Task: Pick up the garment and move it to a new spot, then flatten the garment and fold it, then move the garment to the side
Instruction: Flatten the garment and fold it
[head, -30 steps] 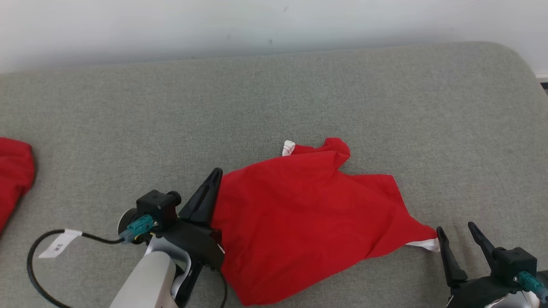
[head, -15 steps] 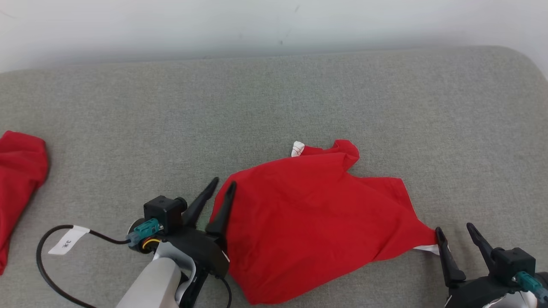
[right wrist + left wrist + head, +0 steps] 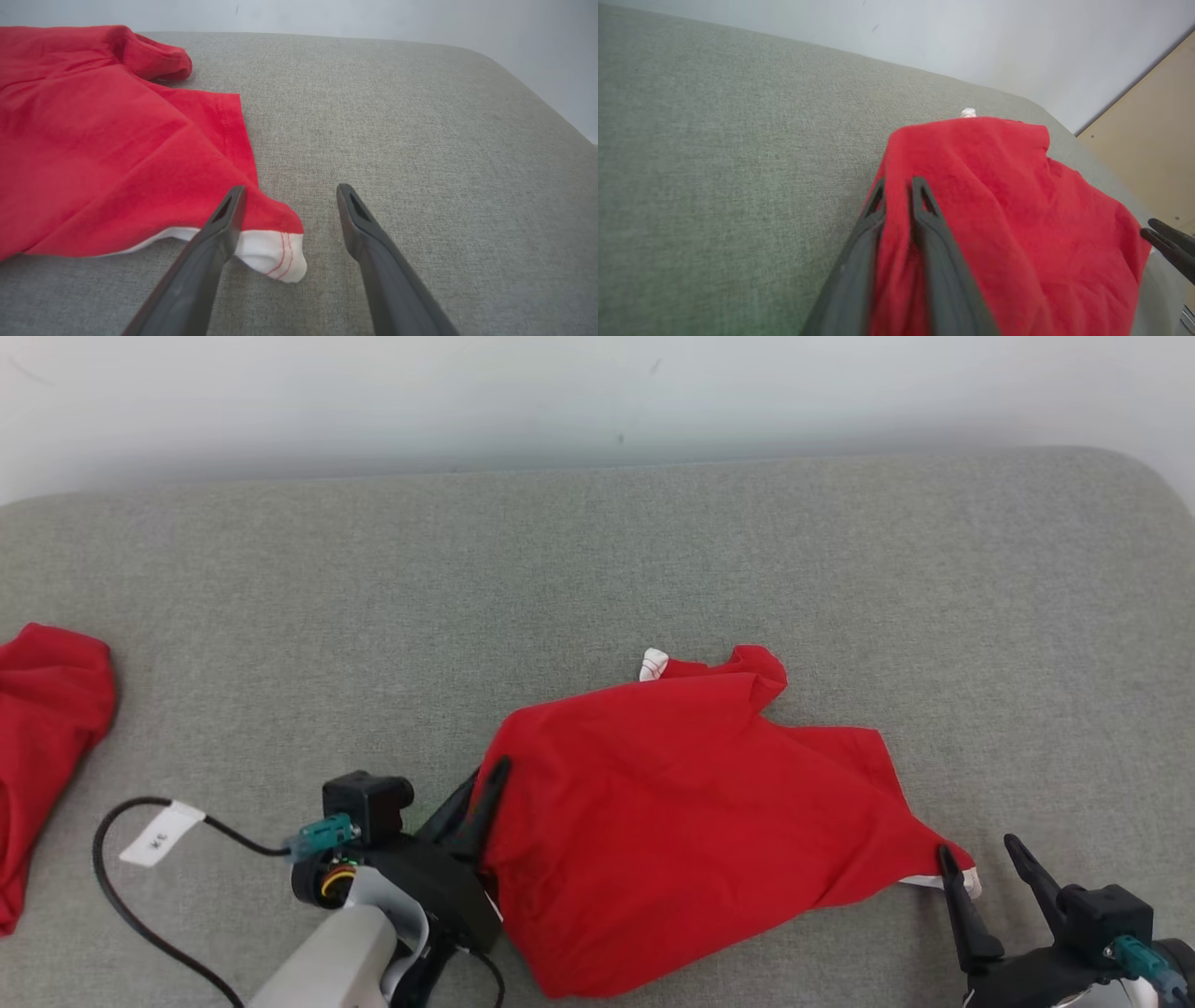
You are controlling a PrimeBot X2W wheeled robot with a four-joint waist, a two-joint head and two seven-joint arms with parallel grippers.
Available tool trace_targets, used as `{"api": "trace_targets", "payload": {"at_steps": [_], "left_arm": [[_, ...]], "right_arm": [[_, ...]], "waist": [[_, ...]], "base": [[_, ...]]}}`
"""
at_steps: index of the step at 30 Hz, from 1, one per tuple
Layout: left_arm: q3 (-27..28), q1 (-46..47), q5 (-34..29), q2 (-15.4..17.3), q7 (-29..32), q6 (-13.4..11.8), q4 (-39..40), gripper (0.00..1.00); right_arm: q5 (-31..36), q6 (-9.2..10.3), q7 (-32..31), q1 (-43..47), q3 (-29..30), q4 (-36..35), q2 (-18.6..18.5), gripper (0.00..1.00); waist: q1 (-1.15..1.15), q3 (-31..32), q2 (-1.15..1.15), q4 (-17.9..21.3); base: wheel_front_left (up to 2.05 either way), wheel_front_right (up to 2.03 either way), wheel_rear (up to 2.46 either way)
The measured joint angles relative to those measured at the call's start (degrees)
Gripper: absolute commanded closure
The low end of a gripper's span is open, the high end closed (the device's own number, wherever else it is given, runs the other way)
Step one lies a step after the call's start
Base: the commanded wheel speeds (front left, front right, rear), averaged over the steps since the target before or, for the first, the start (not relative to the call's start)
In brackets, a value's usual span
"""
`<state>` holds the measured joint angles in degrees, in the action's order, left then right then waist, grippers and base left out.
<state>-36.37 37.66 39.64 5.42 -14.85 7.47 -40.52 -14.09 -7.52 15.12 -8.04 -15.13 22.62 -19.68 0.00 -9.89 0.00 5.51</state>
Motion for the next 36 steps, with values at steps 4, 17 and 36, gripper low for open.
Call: {"api": "trace_targets", "payload": {"at_steps": [4, 17, 36], "left_arm": [[-0.8, 2.2, -0.3, 1.9, -0.1, 0.0, -0.1, 1.00], [15.8, 7.3, -21.7, 2.2, -0.2, -2.6, 8.8, 1.00], [29.9, -3.4, -28.3, 0.0, -0.2, -3.6, 13.1, 0.00]], "right_arm": [[-0.1, 0.00, 0.0, -0.7, 0.1, -0.1, 0.0, 0.00], [-0.6, 0.00, 0.0, -3.1, -1.5, -0.6, 0.5, 0.00], [-1.5, 0.00, 0.0, -2.1, -2.2, 0.5, 1.8, 0.00]], "waist": [[0.00, -0.5, 0.00, 0.3], [0.00, -3.4, 0.00, 2.4], [-0.01, -0.9, 0.00, 4.3]], "base": [[0.00, 0.00, 0.00], [0.00, 0.00, 0.00], [0.00, 0.00, 0.00]]}}
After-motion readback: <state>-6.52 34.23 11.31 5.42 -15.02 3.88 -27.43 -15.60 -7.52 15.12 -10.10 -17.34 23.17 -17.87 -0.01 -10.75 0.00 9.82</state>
